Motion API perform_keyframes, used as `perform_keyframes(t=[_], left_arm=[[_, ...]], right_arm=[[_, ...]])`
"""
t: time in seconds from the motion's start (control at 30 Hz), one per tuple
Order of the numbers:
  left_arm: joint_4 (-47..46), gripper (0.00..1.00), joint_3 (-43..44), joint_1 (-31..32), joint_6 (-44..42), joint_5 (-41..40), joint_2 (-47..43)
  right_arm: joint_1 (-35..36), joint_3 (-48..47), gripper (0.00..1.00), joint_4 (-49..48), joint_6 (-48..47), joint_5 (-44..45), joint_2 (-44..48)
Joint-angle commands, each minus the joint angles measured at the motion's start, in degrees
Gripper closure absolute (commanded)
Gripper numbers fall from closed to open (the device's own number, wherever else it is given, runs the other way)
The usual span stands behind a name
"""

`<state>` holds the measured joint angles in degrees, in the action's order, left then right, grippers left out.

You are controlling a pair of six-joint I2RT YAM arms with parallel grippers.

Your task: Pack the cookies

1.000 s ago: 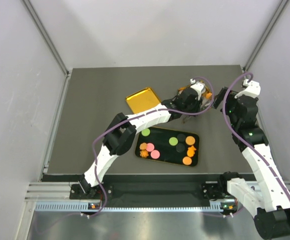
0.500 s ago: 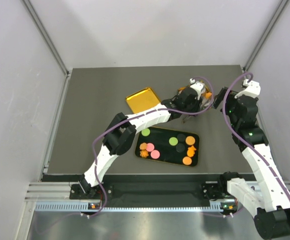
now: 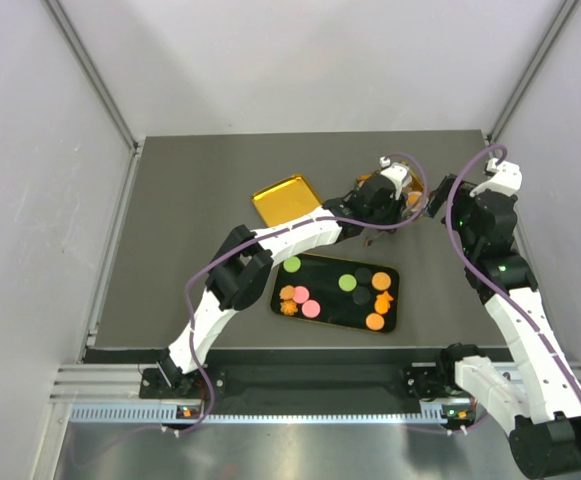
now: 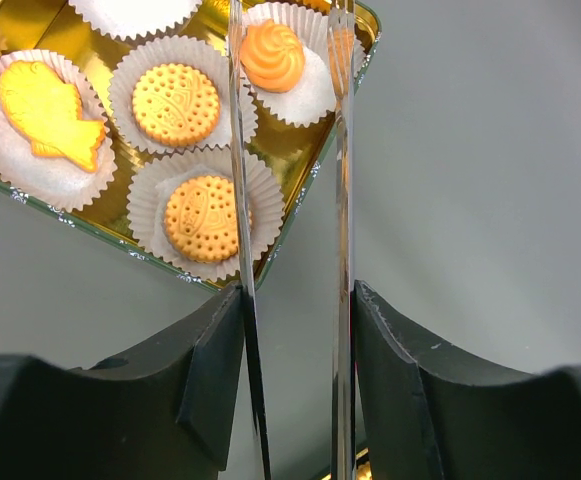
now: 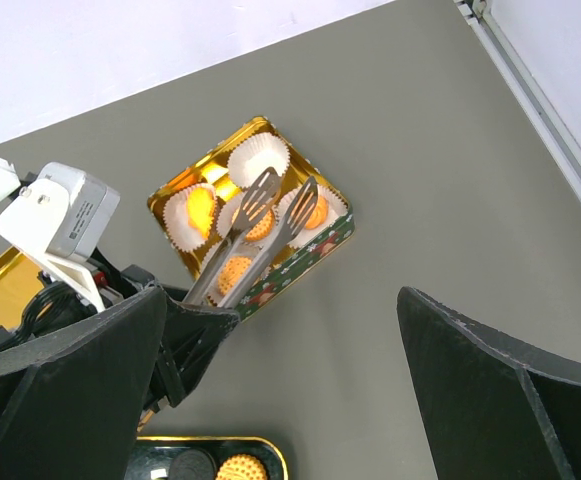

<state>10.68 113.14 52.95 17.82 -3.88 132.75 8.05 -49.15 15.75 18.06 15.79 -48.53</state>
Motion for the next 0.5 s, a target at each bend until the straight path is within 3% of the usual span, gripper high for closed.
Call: perform_keyframes(t=[0.0,0.27,0.47], left_arm=[[-3.29,0.5,0.41,-0.3,-0.51,0.19,-1.09],[-3.82,0.51,0.24,-0.3,-1.3,0.8,-5.12],[-4.35,0.51,-4.76,-0.3,-0.07,0.72,-13.12]], right_arm=[[-0.85,-0.25,0.0,-1.07,-0.05,-0.23,0.02],[-0.85,-0.16,0.0,-1.16,-0.13,-0.24,-0.07],[-0.85,-0.25,0.0,-1.07,-0.13,-0.41,-0.07]])
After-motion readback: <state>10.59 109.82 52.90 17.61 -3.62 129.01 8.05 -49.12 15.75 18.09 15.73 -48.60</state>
